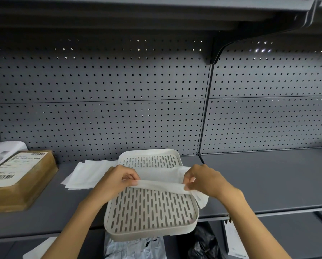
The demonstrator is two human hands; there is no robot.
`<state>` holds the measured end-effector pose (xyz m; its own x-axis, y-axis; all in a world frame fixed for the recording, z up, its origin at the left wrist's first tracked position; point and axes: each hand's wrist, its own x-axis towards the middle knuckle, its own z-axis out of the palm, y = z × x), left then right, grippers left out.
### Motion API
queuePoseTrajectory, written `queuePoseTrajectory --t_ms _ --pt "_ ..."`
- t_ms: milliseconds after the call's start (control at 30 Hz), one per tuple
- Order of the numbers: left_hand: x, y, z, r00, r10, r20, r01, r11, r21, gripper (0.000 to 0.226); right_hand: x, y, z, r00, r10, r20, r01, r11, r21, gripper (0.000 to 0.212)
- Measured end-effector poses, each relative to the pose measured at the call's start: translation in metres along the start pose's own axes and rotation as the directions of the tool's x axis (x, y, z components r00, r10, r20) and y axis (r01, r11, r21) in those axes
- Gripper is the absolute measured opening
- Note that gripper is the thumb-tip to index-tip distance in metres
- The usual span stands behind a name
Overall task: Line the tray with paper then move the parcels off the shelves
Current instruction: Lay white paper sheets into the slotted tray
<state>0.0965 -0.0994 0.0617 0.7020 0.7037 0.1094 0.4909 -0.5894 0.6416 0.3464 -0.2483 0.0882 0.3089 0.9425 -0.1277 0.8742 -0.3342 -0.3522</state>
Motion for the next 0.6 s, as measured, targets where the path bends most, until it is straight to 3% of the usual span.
queuePoseTrajectory --t_ms 133,267,400,600 --pt "-0.001 0.006 -0.011 0.993 0.013 -0.114 -0.015 1.000 -0.010 0.021 -0.003 -0.002 -0.012 0.996 -0.016 -0.089 0.017 1.000 0.011 0.012" --pt "-0.004 0.007 -0.024 0.981 0.008 -0.192 -0.009 1.000 -0.007 0.020 -0.006 -0.004 -0.017 0.989 -0.042 -0.143 0.039 0.999 -0.024 0.026" --pt "-0.010 0.007 -0.032 0.976 -0.018 -0.218 0.014 1.000 -0.020 0.017 -0.004 -0.002 -0.018 0.983 -0.019 -0.181 0.026 0.999 0.041 0.017" --pt "-0.016 0.006 -0.033 0.978 -0.042 -0.206 0.038 0.999 -0.026 0.014 -0.002 -0.001 -0.017 0.983 0.017 -0.183 0.003 0.994 0.107 0.024"
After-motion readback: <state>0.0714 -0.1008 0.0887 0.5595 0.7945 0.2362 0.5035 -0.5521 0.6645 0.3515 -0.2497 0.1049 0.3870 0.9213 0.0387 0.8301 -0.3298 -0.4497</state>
